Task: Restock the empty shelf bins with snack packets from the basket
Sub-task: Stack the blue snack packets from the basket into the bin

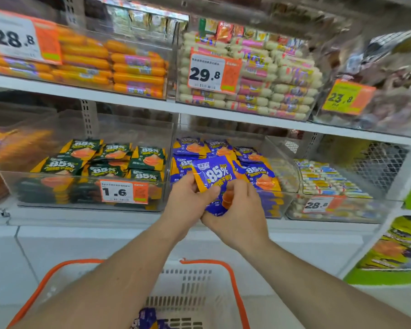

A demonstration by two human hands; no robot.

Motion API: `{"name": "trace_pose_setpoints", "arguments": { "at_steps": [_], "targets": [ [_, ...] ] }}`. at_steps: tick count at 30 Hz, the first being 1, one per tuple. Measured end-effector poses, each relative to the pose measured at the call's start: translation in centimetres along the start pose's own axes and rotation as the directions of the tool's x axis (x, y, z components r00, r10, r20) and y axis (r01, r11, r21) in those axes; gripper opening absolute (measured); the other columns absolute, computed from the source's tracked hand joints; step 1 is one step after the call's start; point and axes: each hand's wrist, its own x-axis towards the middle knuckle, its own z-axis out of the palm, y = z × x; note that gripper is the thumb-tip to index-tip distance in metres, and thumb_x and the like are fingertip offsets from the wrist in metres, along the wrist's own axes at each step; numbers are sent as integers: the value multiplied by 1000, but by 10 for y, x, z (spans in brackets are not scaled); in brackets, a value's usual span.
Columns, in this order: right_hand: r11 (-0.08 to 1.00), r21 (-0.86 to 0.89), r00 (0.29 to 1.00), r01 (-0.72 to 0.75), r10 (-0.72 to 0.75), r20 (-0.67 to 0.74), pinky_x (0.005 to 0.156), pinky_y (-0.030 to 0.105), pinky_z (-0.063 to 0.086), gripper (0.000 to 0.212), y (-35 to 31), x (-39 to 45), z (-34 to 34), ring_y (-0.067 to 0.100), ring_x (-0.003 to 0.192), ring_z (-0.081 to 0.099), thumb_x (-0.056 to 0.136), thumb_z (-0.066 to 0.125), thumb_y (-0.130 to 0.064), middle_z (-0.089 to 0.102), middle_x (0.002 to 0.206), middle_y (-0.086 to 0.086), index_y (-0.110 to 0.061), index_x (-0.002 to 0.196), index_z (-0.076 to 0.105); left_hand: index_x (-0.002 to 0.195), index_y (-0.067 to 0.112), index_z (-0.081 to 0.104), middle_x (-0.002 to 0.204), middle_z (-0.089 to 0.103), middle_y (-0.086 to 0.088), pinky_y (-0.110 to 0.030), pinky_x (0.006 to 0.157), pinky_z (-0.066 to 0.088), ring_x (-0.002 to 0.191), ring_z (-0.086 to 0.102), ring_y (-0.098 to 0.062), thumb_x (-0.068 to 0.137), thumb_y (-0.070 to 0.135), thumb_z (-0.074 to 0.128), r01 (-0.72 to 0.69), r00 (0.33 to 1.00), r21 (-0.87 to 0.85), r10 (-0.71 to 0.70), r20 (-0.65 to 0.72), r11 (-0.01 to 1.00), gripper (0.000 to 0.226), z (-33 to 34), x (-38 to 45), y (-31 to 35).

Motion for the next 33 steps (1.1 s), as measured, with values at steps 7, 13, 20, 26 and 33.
{"name": "trace_pose_setpoints", "arguments": {
  "at_steps": [7,13,20,26,33],
  "targets": [
    [976,-175,991,-132,132,-10,88,42,48,71,36,82,-16,25,106,52,51,64,-63,53,109,0,-24,106,43,114,14,63,112,63,-5,-41,87,48,102,60,-26,87,37,54,-318,858,850,509,70,419,36,1,48,-1],
    [881,-385,951,-274,309,30,95,42,44,82,69,165,-20,36,121,48,62,67,-65,50,128,15,-20,128,45,119,11,63,121,61,-9,-46,104,32,114,52,-31,86,50,32,-245,835,966,524,167,82,60,-13,93,0],
    [782,-492,874,-383,479,80,87,39,51,82,88,220,3,35,106,58,53,65,-75,63,117,15,-13,105,65,120,9,60,109,67,-11,-54,106,35,104,59,-32,87,51,38,-110,886,994,451,107,-20,58,-13,97,-10],
    [822,-444,868,-357,468,167,65,30,41,59,103,235,19,28,78,54,70,69,-68,60,86,9,-10,72,58,119,12,59,113,66,-8,-51,109,31,109,57,-29,88,53,33,-69,904,996,419,83,-49,57,-11,98,-10],
    [841,-455,897,-292,406,175,62,31,42,56,119,240,31,28,75,59,78,65,-66,67,86,11,-9,77,63,120,14,59,114,66,-6,-51,111,29,110,56,-27,90,53,32,-64,904,997,419,78,-47,55,-12,98,-10]
  ]
}}
